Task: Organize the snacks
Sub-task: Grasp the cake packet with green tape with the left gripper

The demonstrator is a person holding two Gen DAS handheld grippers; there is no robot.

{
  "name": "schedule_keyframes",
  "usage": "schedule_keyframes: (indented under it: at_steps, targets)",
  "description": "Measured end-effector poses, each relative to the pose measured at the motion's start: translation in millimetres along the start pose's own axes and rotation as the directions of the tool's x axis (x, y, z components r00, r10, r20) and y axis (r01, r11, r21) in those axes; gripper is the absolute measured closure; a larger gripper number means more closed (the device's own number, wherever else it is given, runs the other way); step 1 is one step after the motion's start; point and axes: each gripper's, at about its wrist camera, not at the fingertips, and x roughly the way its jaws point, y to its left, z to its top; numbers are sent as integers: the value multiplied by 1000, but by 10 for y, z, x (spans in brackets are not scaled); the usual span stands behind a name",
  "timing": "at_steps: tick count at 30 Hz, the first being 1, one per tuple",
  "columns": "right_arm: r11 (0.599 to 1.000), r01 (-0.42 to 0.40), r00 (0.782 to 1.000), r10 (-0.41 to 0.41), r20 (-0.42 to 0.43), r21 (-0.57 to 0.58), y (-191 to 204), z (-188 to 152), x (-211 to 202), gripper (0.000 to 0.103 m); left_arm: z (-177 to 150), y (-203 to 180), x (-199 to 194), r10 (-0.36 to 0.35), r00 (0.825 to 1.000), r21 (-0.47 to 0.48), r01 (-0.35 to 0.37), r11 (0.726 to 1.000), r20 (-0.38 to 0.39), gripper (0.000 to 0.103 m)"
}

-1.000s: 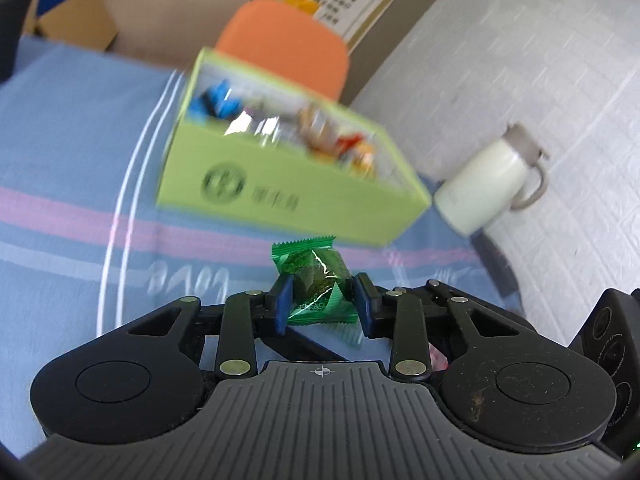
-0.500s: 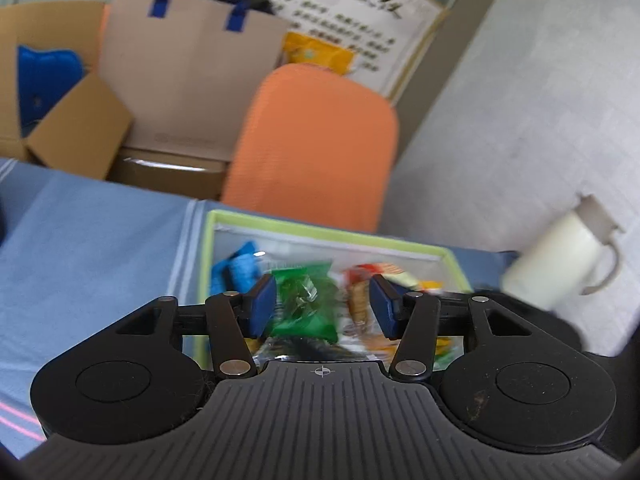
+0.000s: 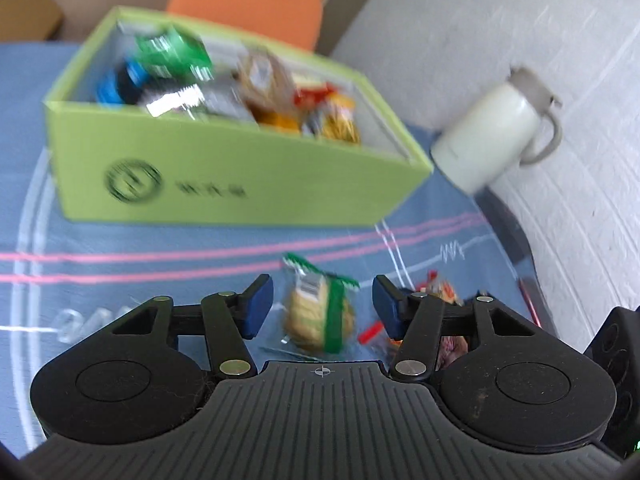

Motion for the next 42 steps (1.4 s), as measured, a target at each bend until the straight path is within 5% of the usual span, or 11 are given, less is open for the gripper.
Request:
schedule_keyframes:
  at_steps: [5, 8, 14, 21, 27, 35, 37, 42]
  targets:
    - [996, -88, 994, 90, -66, 20, -47, -24, 232, 1, -17, -44, 202, 12, 999, 8, -11, 1000, -50, 70]
    - [997, -78, 995, 77, -59, -13, 36, -13, 242, 1, -86, -18, 277, 15, 997, 6, -15, 1000, -80, 79]
    - [989, -139, 990, 137, -45, -40, 306, -118, -1, 1, -364, -16, -16, 61, 996, 9, -60, 998, -61, 81]
    - [980, -167, 986, 164, -36, -111, 743, -391, -348, 1, -985, -22, -478, 95, 995, -25, -95, 995, 3, 69]
    - [994, -94, 995, 92, -37, -61, 701, -439, -463, 1, -1036, 5, -640, 99, 994, -43, -97, 994, 36, 58]
    - [990, -122, 991, 118, -60, -69, 800, -420, -345, 4, -1082, -6, -581, 102, 994, -10, -102, 995, 25, 71]
    - [988, -133, 990, 128, -64, -84, 788, -391, -328, 7, -1095, -16, -540, 102, 994, 1, -103, 995, 37, 84]
    - [992, -107, 993, 104, -52, -66, 685, -318, -344, 21, -1108, -72, -493, 136, 988, -15, -135, 991, 76, 87]
